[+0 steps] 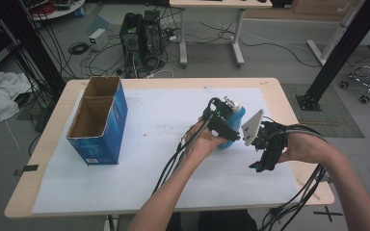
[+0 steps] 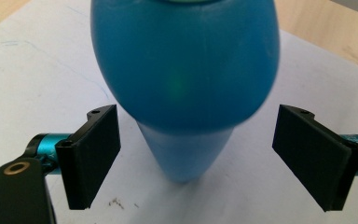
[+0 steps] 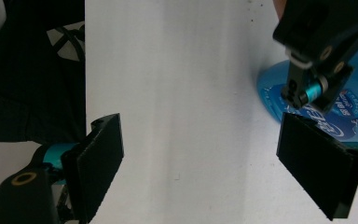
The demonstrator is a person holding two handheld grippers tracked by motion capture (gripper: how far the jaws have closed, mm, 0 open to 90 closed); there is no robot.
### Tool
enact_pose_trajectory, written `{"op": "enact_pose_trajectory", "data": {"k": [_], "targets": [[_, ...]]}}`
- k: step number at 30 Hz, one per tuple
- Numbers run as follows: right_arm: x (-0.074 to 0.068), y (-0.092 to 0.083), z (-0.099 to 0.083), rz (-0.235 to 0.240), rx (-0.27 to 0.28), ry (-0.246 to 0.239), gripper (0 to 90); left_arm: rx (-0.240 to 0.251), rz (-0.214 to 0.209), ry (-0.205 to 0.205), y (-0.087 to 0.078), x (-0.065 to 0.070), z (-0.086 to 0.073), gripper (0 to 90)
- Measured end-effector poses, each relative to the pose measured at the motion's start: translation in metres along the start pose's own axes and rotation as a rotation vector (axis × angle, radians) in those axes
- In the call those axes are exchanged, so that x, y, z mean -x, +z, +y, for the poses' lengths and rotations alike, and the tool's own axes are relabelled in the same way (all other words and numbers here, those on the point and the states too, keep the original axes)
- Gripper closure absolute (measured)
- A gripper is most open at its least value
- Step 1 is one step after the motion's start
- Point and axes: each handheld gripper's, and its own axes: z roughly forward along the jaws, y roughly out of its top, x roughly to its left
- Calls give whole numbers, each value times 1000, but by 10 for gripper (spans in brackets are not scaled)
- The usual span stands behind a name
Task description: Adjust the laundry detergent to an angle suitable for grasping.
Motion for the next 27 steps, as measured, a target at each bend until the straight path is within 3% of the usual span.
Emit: {"op": "enact_pose_trajectory", "data": {"k": [2,3,4,6,12,16,17,20,21,22,27], "targets": [[0,0,0,1,1,-1,138,22,15,-16,4,1,0,151],[2,0,0,7,-8,-36,138,32,19,-24,5,1,-1,150],[0,1,1,5,-1,-3,138,37,24,-27,6,2,-1,150],[0,1,1,5,-5,0,138,56,31,-43,9,4,0,151],[1,0,1,7,-12,-3,138,67,56,-33,12,5,0,151],[1,0,1,8,-11,-2,138,99,63,-61,14,5,1,151],[0,2,0,0,14,1,138,96,71,-58,13,4,1,151],[0,2,0,-1,9,1,138,106,73,-63,14,4,1,152],[0,2,0,-1,9,1,138,127,71,-85,15,6,1,152],[0,2,0,-2,8,0,138,106,76,-61,14,4,1,152],[1,2,1,1,1,-26,138,98,75,-65,16,4,1,164]]}}
